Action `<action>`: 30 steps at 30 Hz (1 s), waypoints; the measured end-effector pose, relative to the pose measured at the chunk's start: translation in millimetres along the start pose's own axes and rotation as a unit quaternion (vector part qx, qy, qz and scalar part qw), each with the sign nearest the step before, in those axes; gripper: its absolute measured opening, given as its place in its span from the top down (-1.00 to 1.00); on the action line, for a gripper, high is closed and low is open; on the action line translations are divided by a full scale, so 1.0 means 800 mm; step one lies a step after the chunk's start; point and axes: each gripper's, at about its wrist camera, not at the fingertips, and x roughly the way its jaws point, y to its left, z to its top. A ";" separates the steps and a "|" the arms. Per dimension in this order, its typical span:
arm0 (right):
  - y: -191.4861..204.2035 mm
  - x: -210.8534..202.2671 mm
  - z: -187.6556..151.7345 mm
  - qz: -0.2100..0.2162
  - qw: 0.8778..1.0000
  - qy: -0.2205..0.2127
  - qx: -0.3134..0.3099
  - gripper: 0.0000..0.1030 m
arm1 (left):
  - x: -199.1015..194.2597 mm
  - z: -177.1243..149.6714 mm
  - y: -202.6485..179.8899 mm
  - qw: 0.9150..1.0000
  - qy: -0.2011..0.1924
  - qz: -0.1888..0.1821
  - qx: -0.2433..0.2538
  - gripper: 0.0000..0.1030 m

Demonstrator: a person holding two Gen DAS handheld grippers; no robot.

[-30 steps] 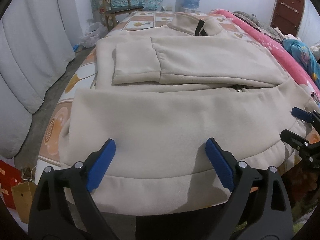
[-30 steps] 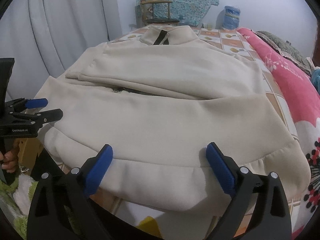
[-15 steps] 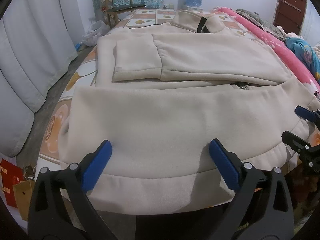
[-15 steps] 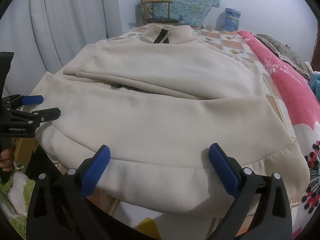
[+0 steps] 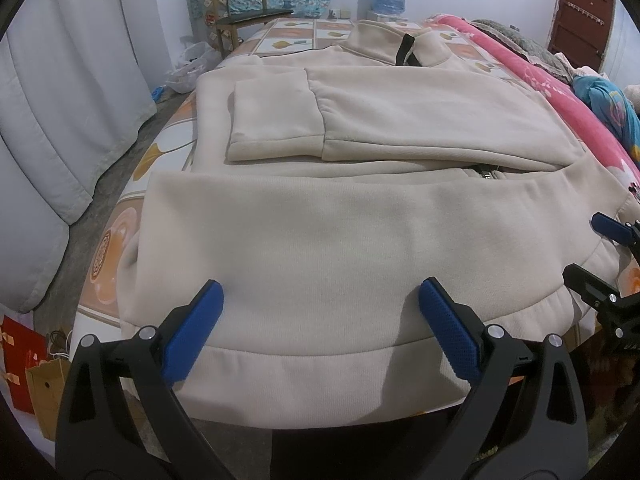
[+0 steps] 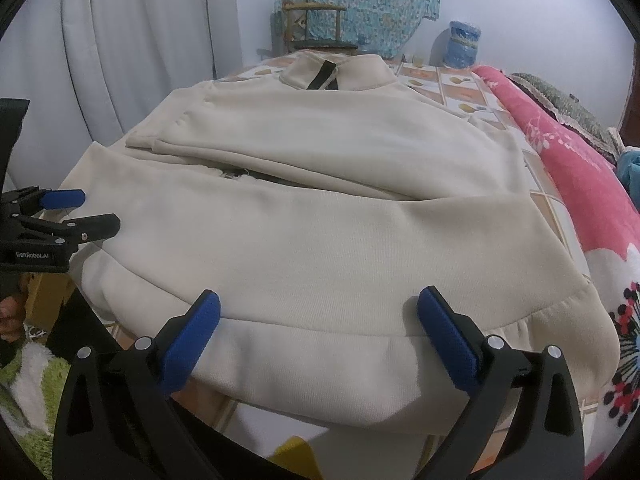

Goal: Fold large clothes

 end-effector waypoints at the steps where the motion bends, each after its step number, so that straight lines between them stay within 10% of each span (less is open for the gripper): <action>1: 0.000 0.000 0.000 -0.001 1.000 0.000 0.000 -0.87 | 0.000 0.000 0.000 1.000 0.000 0.000 0.000 -0.84; 30: 0.004 0.006 0.013 -0.011 0.999 0.037 0.010 -0.87 | 0.000 -0.001 0.001 1.000 0.002 0.000 0.005 -0.84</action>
